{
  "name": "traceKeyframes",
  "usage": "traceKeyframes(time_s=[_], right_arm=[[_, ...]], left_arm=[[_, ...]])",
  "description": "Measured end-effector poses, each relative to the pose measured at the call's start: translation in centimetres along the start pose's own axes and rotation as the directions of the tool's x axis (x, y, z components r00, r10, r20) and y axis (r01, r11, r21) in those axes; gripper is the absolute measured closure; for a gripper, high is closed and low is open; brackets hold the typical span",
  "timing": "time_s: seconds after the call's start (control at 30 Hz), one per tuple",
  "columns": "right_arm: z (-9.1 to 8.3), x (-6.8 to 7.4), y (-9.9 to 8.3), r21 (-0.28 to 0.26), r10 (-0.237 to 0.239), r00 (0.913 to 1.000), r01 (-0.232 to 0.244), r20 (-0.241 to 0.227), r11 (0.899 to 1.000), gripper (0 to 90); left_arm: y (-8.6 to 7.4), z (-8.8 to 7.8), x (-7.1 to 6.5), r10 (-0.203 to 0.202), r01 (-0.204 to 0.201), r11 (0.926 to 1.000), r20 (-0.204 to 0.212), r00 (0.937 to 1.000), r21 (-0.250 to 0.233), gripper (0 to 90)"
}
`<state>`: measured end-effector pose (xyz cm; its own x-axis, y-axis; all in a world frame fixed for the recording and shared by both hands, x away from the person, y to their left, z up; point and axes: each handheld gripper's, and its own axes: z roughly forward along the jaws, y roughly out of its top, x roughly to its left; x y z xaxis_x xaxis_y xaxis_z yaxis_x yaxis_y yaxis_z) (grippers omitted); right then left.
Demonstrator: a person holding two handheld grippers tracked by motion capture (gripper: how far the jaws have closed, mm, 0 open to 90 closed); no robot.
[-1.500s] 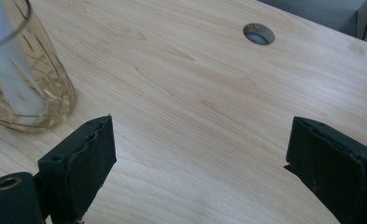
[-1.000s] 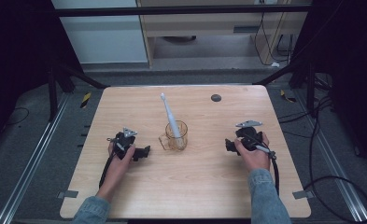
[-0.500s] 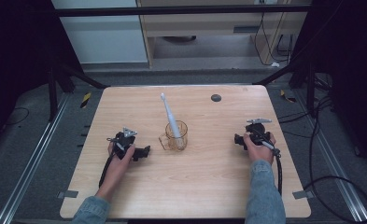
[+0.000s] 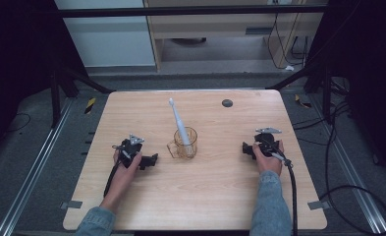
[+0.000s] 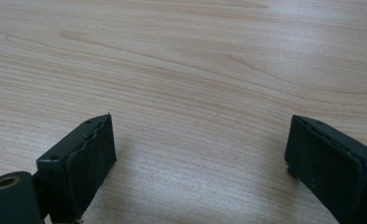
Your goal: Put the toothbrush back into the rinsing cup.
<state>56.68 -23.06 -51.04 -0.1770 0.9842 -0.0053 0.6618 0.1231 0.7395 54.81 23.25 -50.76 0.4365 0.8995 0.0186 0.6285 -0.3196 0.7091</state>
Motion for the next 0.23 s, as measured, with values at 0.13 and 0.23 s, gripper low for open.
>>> traceKeyframes(time_s=[0.13,0.23], right_arm=[[-0.16,0.08,-0.25,0.021,0.020,0.9997,-0.020,0.012,1.000,0.6],[-0.14,0.17,-0.24,0.024,0.030,0.9992,-0.031,0.025,0.999,0.3]], left_arm=[[0.00,0.00,0.00,0.000,0.000,1.0000,0.000,1.0000,0.000,0.0],[0.02,0.03,0.01,-0.001,0.001,1.0000,0.000,1.0000,-0.002,0.0]])
